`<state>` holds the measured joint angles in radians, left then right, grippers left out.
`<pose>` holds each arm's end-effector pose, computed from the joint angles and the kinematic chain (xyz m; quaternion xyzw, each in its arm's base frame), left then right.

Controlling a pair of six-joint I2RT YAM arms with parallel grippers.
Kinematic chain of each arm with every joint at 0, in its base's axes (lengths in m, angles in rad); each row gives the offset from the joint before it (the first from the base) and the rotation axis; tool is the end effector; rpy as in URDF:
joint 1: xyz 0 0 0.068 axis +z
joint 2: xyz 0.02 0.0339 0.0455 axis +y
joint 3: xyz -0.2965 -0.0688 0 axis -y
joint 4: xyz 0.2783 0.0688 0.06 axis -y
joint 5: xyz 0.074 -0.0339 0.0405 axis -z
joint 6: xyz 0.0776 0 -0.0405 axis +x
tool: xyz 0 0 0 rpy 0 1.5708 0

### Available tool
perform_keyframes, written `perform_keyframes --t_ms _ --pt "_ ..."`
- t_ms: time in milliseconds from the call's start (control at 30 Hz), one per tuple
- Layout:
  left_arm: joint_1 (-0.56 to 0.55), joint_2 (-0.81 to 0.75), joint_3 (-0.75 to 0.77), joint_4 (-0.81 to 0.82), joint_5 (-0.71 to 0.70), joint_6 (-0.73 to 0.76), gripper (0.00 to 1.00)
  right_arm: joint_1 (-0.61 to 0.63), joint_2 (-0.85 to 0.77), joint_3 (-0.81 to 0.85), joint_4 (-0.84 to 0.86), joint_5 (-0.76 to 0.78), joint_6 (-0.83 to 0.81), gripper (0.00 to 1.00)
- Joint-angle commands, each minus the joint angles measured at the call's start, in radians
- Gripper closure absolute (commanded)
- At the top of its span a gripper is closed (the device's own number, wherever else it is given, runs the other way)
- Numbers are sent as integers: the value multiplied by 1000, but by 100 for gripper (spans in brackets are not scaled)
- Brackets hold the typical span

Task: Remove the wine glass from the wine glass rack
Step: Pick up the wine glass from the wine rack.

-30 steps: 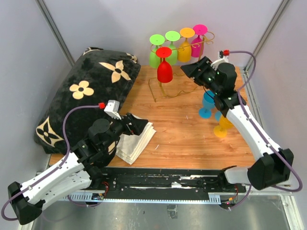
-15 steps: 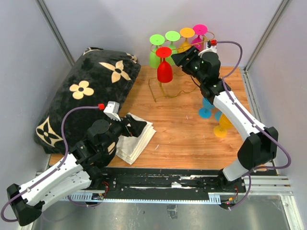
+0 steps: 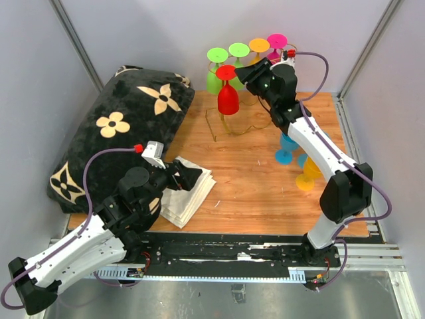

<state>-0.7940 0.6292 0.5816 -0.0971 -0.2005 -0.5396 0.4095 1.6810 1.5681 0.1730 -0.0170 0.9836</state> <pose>0.1579 -0.1386 0.3130 0.0305 0.7548 -0.3431 0.5583 0.4464 0.1952 0.4456 0.1882 0.6592 0.4715 0.5547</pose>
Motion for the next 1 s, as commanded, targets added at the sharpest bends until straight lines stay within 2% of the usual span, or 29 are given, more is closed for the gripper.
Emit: perform_keyframes --t_ms 0,400,533,967 --pt "5 -12 4 1 -4 3 0 11 27 57 21 17 24 61" --pt "5 -19 -10 3 -13 2 0 9 77 117 -40 20 31 63" --pt "5 -19 -10 1 -14 5 0 8 92 134 -42 13 33 69" --pt "5 -21 -21 7 -13 0 0 7 106 163 -43 -9 18 74"
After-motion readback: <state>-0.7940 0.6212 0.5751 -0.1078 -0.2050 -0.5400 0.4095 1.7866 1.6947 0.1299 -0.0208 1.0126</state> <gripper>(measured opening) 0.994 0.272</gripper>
